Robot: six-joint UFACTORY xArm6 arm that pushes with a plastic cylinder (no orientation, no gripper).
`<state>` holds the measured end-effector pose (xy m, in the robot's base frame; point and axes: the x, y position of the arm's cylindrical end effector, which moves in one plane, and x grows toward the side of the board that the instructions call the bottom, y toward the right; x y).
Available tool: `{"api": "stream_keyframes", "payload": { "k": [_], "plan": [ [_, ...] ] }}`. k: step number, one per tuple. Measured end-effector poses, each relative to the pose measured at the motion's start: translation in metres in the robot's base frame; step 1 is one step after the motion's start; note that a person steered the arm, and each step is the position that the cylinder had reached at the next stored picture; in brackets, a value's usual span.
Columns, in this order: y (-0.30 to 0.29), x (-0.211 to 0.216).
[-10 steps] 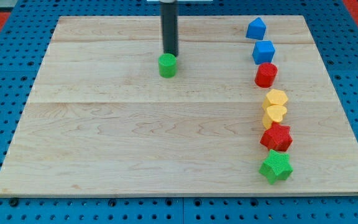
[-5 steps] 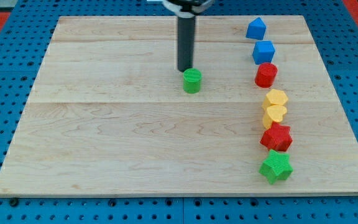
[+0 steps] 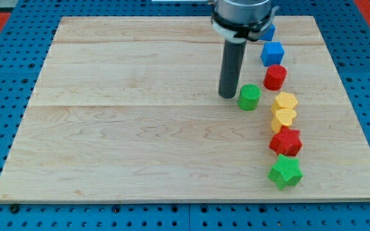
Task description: Slide the green circle in the between yellow hexagon and red circle
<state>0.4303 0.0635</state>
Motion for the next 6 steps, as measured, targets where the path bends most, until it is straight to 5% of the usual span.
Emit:
{"api": "stream_keyframes", "payload": {
  "k": [1,3,5,6],
  "plan": [
    [0.002,0.032],
    [0.082,0.013],
    [-0.010,0.032],
    [0.011,0.010]
  ]
}}
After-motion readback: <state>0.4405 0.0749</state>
